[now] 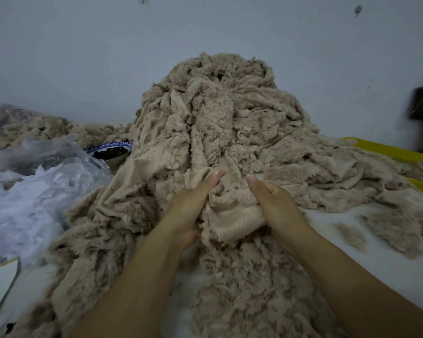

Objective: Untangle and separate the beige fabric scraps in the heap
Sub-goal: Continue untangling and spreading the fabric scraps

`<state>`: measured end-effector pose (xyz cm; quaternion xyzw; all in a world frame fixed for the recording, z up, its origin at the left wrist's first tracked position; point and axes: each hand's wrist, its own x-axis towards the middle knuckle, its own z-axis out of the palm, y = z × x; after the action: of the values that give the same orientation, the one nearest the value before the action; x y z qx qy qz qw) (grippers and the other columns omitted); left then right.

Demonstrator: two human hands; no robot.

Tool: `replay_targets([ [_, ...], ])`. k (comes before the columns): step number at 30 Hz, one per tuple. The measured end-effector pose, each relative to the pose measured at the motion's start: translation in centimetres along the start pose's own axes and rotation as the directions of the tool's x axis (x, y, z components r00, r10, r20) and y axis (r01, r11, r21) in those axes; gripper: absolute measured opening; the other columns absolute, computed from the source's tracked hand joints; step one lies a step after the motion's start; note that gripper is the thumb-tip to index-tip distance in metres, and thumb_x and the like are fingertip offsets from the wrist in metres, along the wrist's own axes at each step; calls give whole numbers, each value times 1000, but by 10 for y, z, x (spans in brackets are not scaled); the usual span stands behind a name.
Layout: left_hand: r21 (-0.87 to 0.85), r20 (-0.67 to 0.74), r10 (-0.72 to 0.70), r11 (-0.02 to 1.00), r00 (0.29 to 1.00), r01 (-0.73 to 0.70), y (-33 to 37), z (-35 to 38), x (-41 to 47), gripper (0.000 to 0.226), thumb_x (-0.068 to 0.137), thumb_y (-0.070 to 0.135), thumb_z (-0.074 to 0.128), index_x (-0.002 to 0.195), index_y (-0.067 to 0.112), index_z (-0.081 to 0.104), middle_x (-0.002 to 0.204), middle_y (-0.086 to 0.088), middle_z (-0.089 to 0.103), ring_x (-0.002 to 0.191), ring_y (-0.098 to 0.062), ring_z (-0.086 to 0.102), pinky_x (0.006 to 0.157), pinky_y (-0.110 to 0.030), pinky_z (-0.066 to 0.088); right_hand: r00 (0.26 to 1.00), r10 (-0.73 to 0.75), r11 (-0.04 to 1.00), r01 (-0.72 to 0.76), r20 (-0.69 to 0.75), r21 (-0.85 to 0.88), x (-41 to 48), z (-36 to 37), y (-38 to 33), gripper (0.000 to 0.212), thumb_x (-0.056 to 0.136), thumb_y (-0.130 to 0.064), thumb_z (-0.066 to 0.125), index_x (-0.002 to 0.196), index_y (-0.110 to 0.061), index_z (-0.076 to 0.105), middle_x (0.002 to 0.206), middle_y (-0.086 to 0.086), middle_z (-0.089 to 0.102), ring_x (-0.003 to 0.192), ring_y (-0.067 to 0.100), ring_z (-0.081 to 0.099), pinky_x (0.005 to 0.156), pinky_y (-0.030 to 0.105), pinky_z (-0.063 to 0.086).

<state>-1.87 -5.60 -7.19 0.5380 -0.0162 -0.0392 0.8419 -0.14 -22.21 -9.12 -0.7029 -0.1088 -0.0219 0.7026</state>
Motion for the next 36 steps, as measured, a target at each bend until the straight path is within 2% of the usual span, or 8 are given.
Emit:
replay_targets([
  [4, 127, 130, -28, 992, 991, 11, 3, 2, -6, 62, 67, 51, 79, 119, 17, 70, 114, -6, 75, 106, -19, 71, 78, -26, 59, 996, 65, 994, -59, -63, 95, 3, -2, -1, 53, 94, -50, 56, 94, 0, 73, 89, 18, 76, 89, 35, 73, 91, 51, 56],
  [10, 492, 118, 53, 864, 992, -105, -10, 12, -10, 8, 92, 19, 71, 98, 22, 74, 94, 3, 78, 92, -14, 73, 73, -21, 57, 992, 53, 995, -43, -114, 91, 5, 1, 2, 73, 74, -67, 59, 92, 3, 70, 87, 21, 74, 87, 34, 71, 88, 49, 55],
  [14, 241, 50, 83, 966, 995, -92, -9, 17, -9, 18, 96, 23, 64, 84, 19, 78, 86, 0, 78, 81, -10, 75, 63, -18, 55, 998, 18, 997, -14, -58, 73, 8, -1, 5, 46, 79, -68, 53, 80, -30, 80, 88, 0, 78, 86, 15, 74, 83, 35, 56],
  [18, 60, -57, -34, 997, 998, 37, -6, 16, -7, 20, 94, 28, 66, 95, 13, 79, 100, -11, 77, 92, -21, 75, 68, -26, 60, 1000, 4, 998, -3, -12, 56, 6, 0, 5, 52, 79, -72, 51, 90, -29, 78, 97, -6, 77, 95, 11, 73, 87, 32, 55],
  [21, 9, -119, -101, 995, 988, 102, -1, 14, -7, 33, 92, 35, 67, 108, 8, 74, 103, -13, 76, 95, -26, 75, 72, -31, 60, 998, -38, 994, 32, 50, 106, 2, 0, 0, 45, 80, -75, 50, 84, -39, 77, 76, -15, 72, 67, 1, 67, 60, 15, 50],
  [26, 129, -161, -48, 989, 986, 69, -3, 15, -7, 24, 93, 34, 66, 94, 12, 78, 89, -9, 78, 79, -18, 76, 62, -26, 58, 974, -140, 984, 158, 178, -88, 0, 1, 2, 27, 80, -69, 63, 80, -42, 63, 68, -18, 60, 62, -1, 55, 57, 15, 45],
  [30, 184, -59, -40, 982, 997, 50, -4, 14, -9, 26, 88, 36, 72, 69, 22, 81, 82, -2, 78, 72, -12, 75, 57, -21, 56, 982, -183, 970, 188, 45, -154, 4, 1, 6, 29, 99, -47, 51, 77, -30, 59, 65, -19, 63, 59, -4, 57, 52, 9, 42],
  [36, 306, 142, -80, 952, 987, 33, -7, 13, -11, 13, 70, 37, 80, 79, 27, 81, 91, 0, 78, 84, -11, 74, 66, -18, 55, 994, -83, 992, 76, -75, -97, 4, -3, 3, 48, 93, -58, 47, 84, -18, 73, 85, -3, 76, 77, 4, 70, 63, 15, 52],
])
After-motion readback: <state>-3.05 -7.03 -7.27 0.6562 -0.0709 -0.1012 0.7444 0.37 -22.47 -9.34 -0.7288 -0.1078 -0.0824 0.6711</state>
